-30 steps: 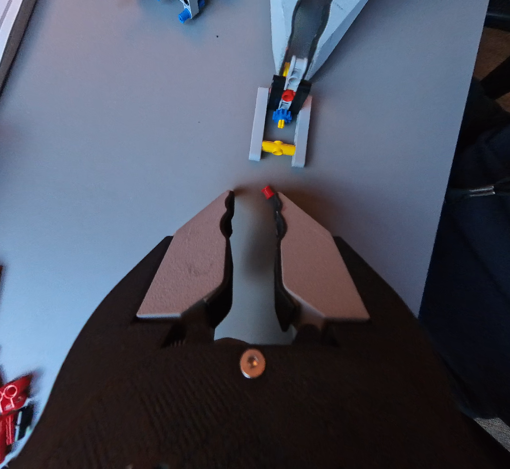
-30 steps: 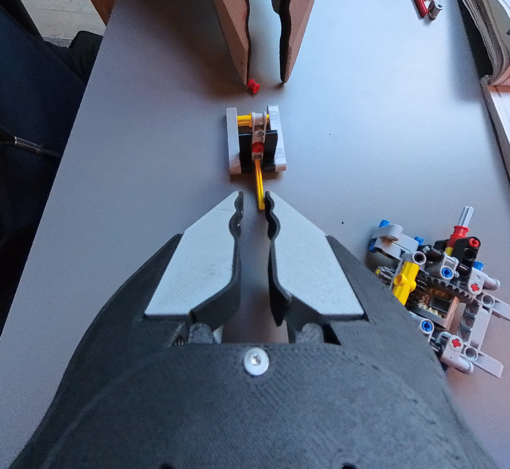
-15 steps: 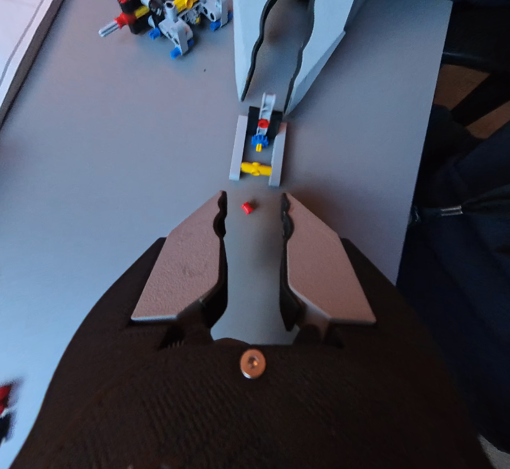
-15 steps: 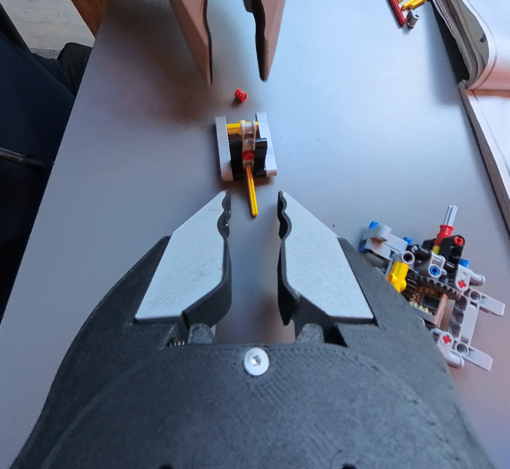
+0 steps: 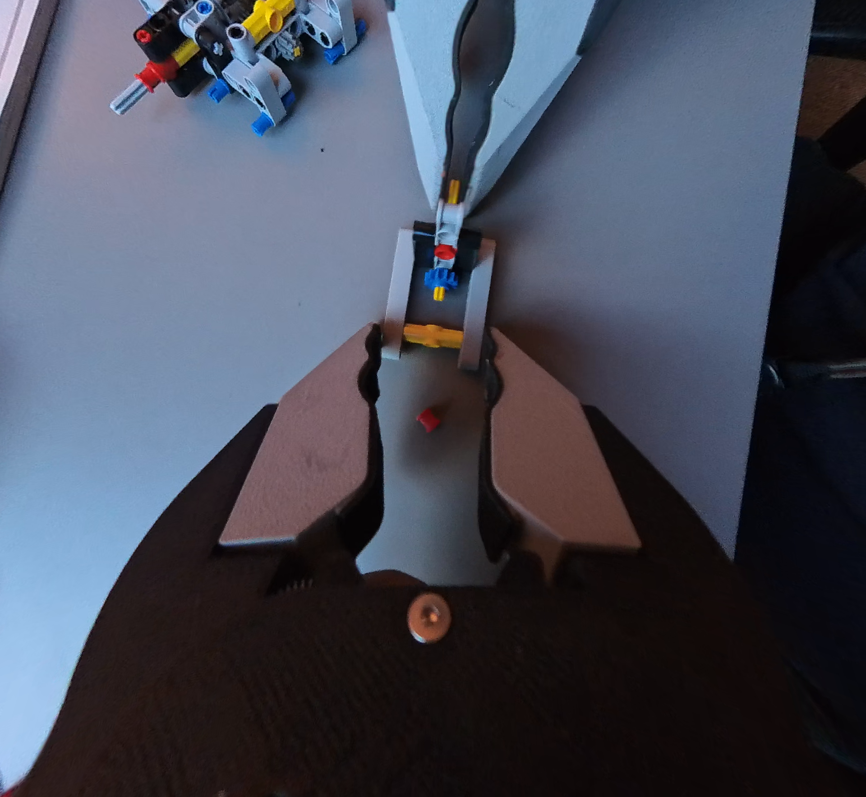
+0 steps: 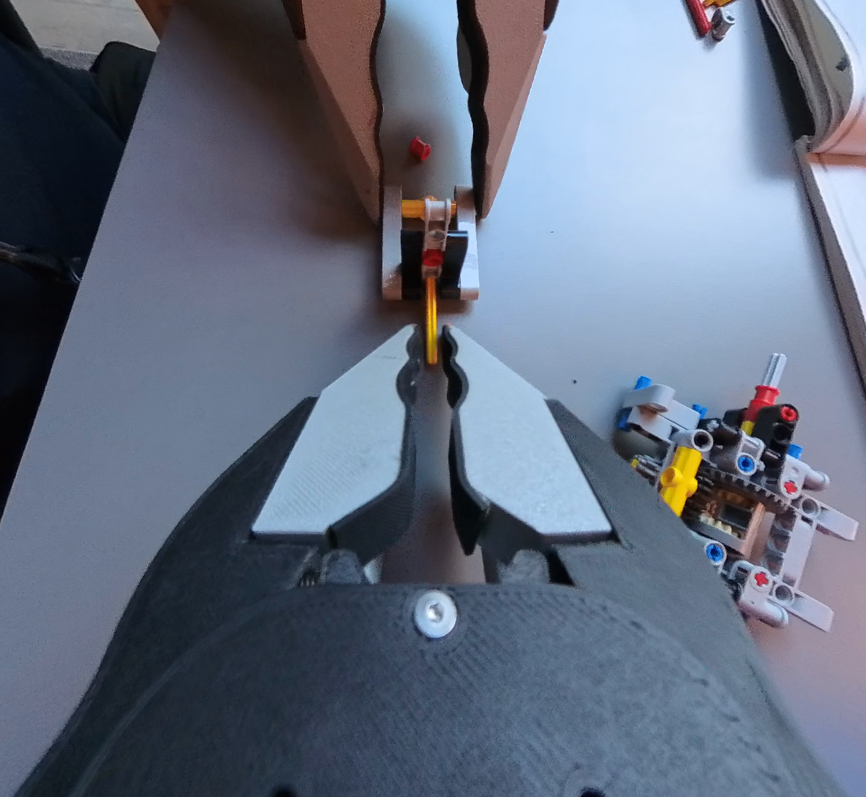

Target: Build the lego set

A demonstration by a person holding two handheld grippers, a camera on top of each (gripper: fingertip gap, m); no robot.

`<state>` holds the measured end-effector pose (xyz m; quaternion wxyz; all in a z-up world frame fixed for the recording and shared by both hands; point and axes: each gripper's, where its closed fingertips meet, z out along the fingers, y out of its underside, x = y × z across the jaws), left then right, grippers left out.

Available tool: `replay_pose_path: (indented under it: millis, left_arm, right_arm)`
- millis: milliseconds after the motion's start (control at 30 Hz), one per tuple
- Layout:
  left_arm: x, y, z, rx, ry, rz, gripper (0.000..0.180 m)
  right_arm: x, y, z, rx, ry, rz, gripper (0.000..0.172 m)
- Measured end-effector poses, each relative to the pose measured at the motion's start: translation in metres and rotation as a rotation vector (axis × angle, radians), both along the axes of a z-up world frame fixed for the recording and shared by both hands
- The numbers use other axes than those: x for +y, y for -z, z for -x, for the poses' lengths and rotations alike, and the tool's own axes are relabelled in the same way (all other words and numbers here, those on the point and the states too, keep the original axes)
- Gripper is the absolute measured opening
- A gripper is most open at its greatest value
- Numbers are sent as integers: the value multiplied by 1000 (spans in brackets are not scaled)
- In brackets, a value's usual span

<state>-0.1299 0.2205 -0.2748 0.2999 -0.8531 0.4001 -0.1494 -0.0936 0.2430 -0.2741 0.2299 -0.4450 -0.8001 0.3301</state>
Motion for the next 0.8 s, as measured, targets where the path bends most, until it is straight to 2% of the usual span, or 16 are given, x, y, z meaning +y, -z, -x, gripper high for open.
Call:
replay_pose_path:
  millis: [233,400,567,700,800]
  left_arm:
    - [2,-2,-3,-54,14,-12,40]
    - [7,-21,-5,-160,5,-67,39]
    - [8,-29,1,-193,-11,-85,40]
    - [7,-25,5,-185,-18,-76,40]
    - [8,-19,8,-141,-20,-77,40]
  right_arm:
    - [-1,-1,2,0,6,14,0]
    - [0,-15,5,56,21,105,0]
    - [4,-22,7,90,39,144,0]
    - [4,-16,8,58,46,136,0]
    - [5,-1,8,-8,52,57,4]
